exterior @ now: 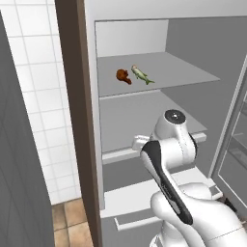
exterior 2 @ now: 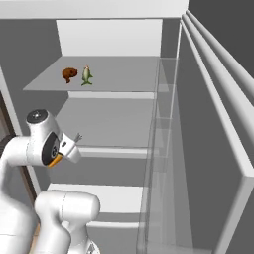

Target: Gather the broccoli and carrot from the fridge and place them on a tray on the dining counter. Then gather the fish and chicken drumstick from the fridge and place them on the other tray.

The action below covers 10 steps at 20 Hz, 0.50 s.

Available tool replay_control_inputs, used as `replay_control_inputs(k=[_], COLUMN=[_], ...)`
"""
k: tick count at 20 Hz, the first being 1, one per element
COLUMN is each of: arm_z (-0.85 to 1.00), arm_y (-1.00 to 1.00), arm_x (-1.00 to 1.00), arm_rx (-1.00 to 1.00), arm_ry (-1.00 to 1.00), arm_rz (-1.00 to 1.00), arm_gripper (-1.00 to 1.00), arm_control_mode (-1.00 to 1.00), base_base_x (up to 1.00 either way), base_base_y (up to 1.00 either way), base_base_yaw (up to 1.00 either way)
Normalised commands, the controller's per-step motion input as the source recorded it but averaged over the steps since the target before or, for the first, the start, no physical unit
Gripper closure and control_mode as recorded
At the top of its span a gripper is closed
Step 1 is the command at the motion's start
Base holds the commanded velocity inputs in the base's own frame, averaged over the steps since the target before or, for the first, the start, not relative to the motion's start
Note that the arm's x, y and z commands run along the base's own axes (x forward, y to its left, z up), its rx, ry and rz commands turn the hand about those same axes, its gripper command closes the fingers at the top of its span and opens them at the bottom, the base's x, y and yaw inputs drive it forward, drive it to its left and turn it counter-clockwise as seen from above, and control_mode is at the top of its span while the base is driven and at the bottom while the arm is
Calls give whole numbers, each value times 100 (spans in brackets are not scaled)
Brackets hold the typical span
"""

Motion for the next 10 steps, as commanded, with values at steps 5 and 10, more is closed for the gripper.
replay_control_inputs(k=[5,10], arm_z=[92,78], arm_y=[0,0], arm_x=[-70,-86], arm_rx=[2,1], arm_ry=[0,0], arm_rz=[-1,0], arm_gripper=[100,100], arm_control_mode=[-100,-100], base_base_x=[0,0], base_base_y=[0,0], base_base_yaw=[0,0])
